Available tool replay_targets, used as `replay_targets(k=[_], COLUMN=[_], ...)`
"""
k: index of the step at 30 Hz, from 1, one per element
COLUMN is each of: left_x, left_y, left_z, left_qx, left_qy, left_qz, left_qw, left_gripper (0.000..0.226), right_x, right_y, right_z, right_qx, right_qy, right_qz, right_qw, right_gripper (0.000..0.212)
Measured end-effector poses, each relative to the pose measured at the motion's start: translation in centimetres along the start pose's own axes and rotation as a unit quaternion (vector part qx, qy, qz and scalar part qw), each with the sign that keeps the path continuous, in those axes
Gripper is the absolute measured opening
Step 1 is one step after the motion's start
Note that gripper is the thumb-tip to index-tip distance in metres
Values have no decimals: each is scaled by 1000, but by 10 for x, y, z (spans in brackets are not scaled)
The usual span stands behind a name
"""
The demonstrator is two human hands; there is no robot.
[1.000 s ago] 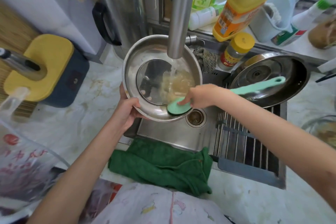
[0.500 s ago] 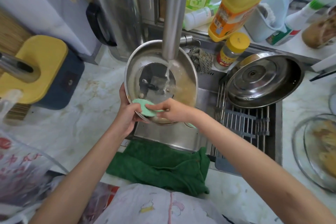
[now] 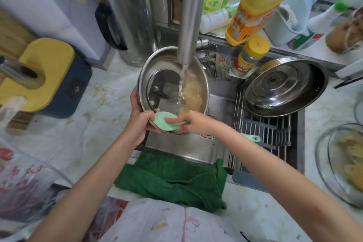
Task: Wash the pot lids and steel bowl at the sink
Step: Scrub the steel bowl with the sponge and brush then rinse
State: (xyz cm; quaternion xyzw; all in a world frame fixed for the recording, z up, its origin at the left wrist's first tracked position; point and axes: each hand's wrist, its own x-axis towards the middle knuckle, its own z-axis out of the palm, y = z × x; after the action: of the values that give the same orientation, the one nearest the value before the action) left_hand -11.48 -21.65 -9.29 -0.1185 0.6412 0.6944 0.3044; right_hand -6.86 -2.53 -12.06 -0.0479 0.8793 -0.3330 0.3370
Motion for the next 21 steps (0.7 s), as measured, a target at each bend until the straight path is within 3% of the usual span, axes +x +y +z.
replay_targets(k=[2, 5, 11, 14, 18, 21], left_x=[-2, -2, -4, -3, -1, 1], left_y=[-3, -4, 12, 15, 13, 14], left_z=[4, 2, -12, -9, -2, -5], left_qx=[-13, -35, -31, -6, -19, -45], left_qy=[-2, 5, 5, -5, -2, 2], left_qz=[-22, -37, -23, -19, -15, -22], left_qw=[1000, 999, 999, 1000, 1000, 999], left_gripper=[95, 92, 91, 93, 88, 90], right_x=[5, 5, -11, -4, 16, 14], right_y=[-9, -4, 40, 33, -2, 0], right_z=[9, 9, -14, -11, 5, -6], right_qx=[-6, -135, -247, -245, -163, -207], right_qy=[73, 153, 154, 190, 257, 227], right_qz=[-44, -61, -75, -119, -166, -143], right_qw=[996, 977, 954, 943, 938, 941], right_gripper=[54, 53, 57, 56, 56, 59])
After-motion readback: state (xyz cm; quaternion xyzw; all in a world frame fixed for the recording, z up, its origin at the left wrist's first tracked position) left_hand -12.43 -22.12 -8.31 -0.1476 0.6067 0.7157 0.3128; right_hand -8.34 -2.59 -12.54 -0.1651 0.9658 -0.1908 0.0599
